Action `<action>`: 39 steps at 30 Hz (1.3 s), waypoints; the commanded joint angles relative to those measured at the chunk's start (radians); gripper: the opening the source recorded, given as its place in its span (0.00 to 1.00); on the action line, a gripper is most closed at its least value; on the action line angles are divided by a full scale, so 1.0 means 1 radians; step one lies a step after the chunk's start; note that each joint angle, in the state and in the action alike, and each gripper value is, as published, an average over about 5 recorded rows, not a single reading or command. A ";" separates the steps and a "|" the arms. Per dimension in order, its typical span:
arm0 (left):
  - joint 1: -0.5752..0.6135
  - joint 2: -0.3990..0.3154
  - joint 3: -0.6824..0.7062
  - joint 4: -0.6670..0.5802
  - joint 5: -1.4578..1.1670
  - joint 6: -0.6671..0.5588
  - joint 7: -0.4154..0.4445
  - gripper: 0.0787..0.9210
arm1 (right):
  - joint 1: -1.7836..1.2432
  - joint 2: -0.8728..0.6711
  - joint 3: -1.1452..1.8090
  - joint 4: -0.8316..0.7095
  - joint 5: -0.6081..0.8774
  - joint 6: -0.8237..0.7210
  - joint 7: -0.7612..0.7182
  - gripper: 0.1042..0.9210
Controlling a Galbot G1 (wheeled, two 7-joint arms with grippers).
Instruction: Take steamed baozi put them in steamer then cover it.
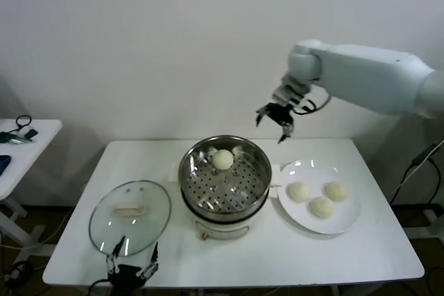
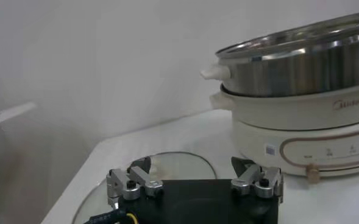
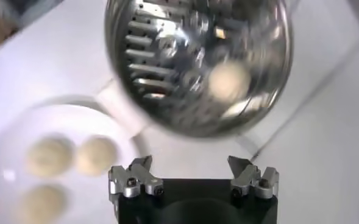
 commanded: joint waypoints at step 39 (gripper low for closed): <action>0.004 -0.005 -0.011 0.021 0.007 -0.023 -0.015 0.88 | -0.597 -0.069 0.360 -0.144 -0.093 -0.407 0.210 0.73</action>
